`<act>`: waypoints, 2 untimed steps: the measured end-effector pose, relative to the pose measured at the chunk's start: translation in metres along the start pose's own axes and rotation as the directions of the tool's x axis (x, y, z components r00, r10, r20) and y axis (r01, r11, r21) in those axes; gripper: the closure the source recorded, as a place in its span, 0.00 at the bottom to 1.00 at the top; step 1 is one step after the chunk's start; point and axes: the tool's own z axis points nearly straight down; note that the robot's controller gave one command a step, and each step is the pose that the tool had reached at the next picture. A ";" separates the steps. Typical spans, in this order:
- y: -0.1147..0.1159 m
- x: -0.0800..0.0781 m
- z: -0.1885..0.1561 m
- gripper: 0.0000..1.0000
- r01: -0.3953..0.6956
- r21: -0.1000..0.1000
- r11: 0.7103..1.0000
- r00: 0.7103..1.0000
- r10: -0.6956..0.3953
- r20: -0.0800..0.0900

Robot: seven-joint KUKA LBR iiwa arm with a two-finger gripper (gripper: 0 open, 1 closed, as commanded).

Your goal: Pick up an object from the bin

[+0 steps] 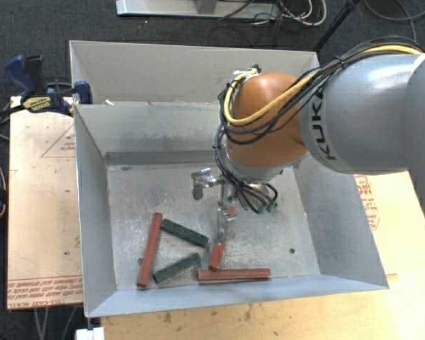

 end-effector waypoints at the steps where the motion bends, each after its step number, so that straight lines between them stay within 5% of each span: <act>1: 0.010 -0.003 0.016 0.00 -0.146 0.000 0.989 0.989 0.146 0.005; 2: 0.021 0.004 0.070 0.00 -0.216 0.000 0.976 0.976 0.216 0.007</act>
Offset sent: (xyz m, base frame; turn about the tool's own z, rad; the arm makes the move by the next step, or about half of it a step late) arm -0.0141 0.0201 -0.0833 0.1993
